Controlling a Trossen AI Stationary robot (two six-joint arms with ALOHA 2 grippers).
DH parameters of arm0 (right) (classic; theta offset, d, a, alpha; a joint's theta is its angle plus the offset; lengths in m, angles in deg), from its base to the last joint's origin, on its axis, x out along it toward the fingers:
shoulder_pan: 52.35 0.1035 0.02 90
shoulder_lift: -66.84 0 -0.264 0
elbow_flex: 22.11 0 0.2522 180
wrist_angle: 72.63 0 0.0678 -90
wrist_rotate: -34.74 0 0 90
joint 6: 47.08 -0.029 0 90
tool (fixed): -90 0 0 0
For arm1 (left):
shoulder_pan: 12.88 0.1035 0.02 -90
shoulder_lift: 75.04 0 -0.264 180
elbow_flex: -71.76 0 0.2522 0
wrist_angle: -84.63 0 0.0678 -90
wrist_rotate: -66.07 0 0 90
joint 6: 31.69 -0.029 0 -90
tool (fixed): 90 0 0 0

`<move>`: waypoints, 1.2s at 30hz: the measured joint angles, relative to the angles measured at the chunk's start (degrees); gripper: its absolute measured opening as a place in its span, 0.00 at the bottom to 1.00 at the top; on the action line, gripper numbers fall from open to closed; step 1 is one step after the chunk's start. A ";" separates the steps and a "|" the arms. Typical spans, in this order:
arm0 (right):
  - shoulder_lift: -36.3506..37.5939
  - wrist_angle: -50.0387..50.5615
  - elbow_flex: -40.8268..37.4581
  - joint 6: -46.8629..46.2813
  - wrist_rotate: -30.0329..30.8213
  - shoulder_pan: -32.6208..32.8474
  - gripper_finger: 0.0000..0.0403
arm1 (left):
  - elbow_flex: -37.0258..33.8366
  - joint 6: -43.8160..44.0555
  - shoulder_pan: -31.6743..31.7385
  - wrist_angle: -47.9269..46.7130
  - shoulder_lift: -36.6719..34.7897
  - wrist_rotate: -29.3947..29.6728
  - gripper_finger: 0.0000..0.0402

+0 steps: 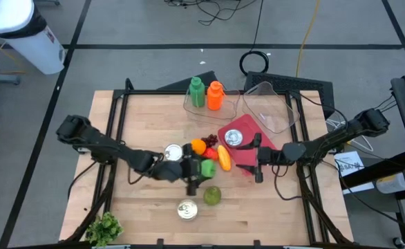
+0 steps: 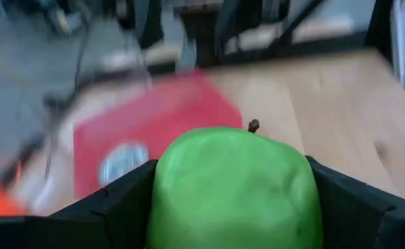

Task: Pick & Place Food Item
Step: Put the green apple into the right transparent bin

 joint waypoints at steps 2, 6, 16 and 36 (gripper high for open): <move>-0.54 -3.81 0.00 1.28 -0.06 0.00 0.70 | 0.00 -4.25 2.18 7.61 1.57 -3.27 0.78; -2.25 -7.95 0.00 5.57 0.07 0.85 0.70 | 0.08 -8.26 7.04 18.07 4.84 -10.14 0.78; -5.90 -12.63 0.02 13.93 0.15 3.34 0.55 | 0.07 -5.03 15.13 26.70 10.56 -21.89 0.79; -13.44 -19.33 0.04 12.42 0.03 -0.48 0.24 | 0.04 -5.36 14.58 26.80 10.39 -23.04 0.78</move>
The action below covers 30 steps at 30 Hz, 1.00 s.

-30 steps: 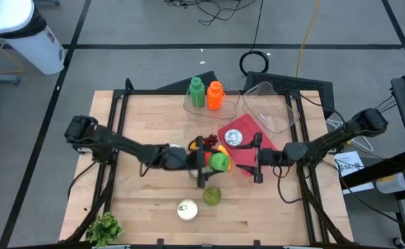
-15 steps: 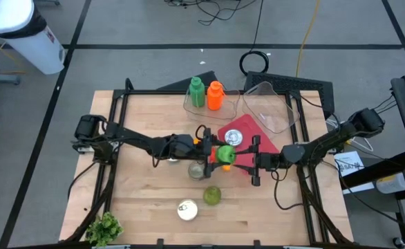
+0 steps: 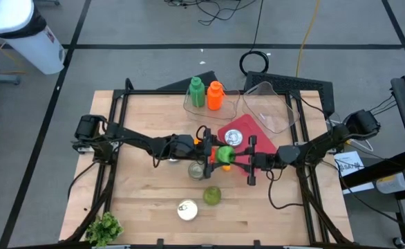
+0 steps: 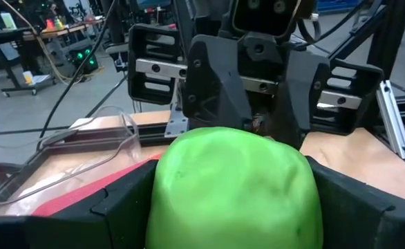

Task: Pick & Place Food Item
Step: Put the green apple into the right transparent bin

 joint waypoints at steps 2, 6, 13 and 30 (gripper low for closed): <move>-0.14 -0.04 0.00 1.22 -0.11 0.00 0.21 | -0.02 0.07 -0.04 0.09 0.00 0.00 0.78; -0.10 0.53 0.04 1.76 1.61 0.00 0.06 | -0.02 0.05 -0.29 0.84 0.00 -0.10 0.80; 0.41 0.93 0.04 3.32 3.63 0.16 0.01 | -0.02 -0.17 -0.92 1.92 0.02 0.36 0.80; 16.30 16.65 -0.15 -2.71 6.11 1.57 0.00 | 0.20 5.41 -0.94 5.77 -0.59 1.37 0.98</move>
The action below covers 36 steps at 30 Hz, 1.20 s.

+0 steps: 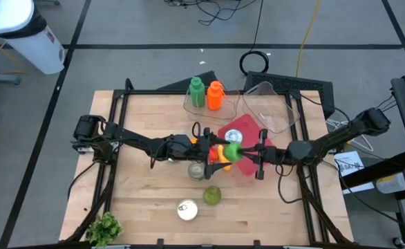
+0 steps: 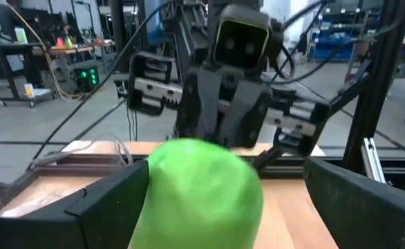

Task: Pick & Place Food Item
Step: Put the green apple into the right transparent bin

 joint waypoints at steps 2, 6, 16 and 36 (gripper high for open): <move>1.15 0.07 0.00 0.52 1.47 0.00 0.00 | -0.02 -0.01 -0.02 -0.46 0.02 0.03 0.98; 4.39 3.68 0.04 0.00 3.35 -1.26 0.00 | -0.02 -0.30 0.02 -1.09 0.02 0.23 0.98; 14.88 16.69 0.09 -4.43 4.64 -16.58 0.00 | -0.07 -2.76 0.28 -4.48 0.04 0.24 0.98; 1.17 27.01 2.68 -18.15 -23.39 -72.28 0.00 | -0.11 -7.12 1.27 -9.34 0.11 0.46 0.98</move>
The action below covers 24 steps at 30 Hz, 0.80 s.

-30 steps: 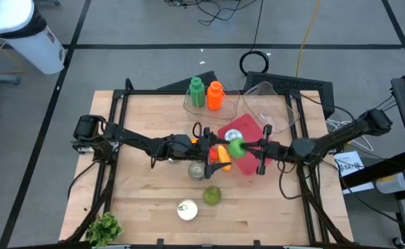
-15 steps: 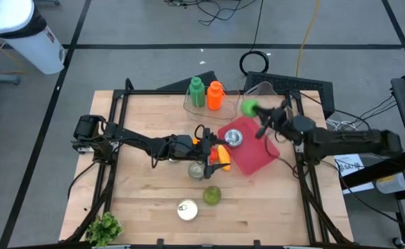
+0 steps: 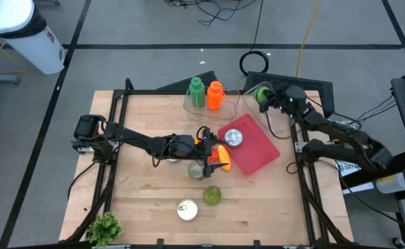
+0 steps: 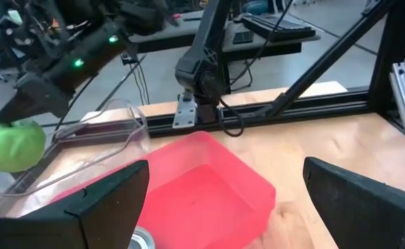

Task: Pick & Place Food Item
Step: Put the green apple into the right transparent bin

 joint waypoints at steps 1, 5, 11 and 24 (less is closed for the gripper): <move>-1.60 -0.01 0.61 0.45 -0.66 -1.40 0.00 | 0.00 0.07 0.12 -0.25 0.00 0.00 0.98; -7.86 -0.06 3.02 2.29 -0.79 -4.83 0.00 | 0.00 0.24 0.80 -1.67 0.00 0.00 0.98; -15.92 -1.99 4.57 4.22 -0.76 -5.52 0.00 | -0.02 1.82 1.81 -3.07 0.00 0.00 0.98; -23.37 -4.51 4.99 4.13 -0.55 -9.45 0.00 | -0.02 3.09 2.03 -4.28 0.00 -0.11 0.98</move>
